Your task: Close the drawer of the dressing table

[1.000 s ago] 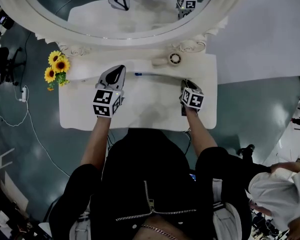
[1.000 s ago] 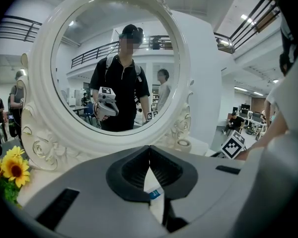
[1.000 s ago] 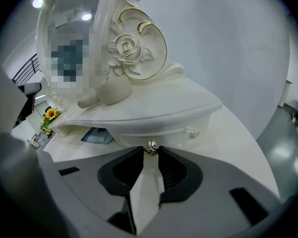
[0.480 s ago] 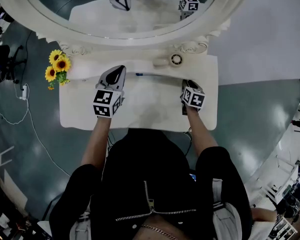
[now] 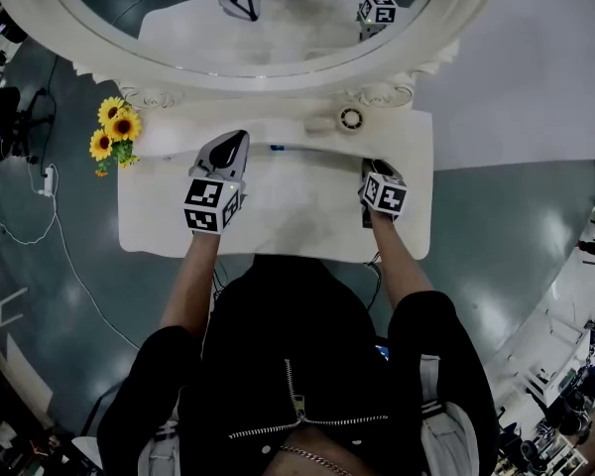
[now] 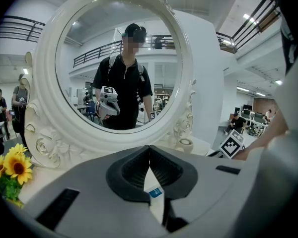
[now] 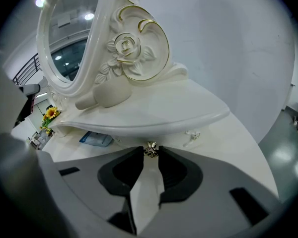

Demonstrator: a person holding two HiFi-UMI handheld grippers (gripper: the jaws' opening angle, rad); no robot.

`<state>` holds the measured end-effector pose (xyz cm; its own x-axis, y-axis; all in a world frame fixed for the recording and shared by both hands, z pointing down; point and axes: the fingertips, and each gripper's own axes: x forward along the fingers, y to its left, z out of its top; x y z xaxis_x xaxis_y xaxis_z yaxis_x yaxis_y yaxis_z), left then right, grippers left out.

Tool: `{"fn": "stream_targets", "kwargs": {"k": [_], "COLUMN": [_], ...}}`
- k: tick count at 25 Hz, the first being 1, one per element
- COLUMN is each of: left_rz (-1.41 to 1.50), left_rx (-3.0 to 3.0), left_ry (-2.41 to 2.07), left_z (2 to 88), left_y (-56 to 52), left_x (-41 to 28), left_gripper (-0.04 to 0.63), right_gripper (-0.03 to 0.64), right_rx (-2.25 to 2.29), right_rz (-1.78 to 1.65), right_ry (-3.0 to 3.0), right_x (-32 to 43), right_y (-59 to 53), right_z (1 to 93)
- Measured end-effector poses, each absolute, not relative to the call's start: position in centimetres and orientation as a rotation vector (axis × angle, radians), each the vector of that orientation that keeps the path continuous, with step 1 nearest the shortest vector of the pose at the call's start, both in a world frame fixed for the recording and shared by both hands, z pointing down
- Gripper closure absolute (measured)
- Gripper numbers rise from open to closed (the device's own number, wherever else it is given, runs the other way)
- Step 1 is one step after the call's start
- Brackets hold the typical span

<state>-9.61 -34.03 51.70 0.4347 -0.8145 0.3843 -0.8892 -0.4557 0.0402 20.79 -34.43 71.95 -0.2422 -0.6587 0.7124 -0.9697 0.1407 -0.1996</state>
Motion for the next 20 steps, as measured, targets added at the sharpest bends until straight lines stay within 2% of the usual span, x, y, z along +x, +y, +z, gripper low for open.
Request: {"fn": "stream_targets", "kwargs": {"k": [15, 20], "left_rz": [0.454, 0.444], "left_rx": [2.468, 2.484], "left_ry": [-1.486, -1.476], "left_z": [51.3, 51.0], "left_y": [-32.7, -31.9], "left_x": [-10.2, -10.0], "left_gripper": [0.574, 0.574], "right_gripper": [0.497, 0.511], "right_rx": [1.560, 1.528], "right_rz": [0.889, 0.867], "right_ry": [-1.950, -1.959], "right_x": [20.7, 20.0], "right_y": [-33.1, -30.5], "right_z": [72.2, 72.3]}}
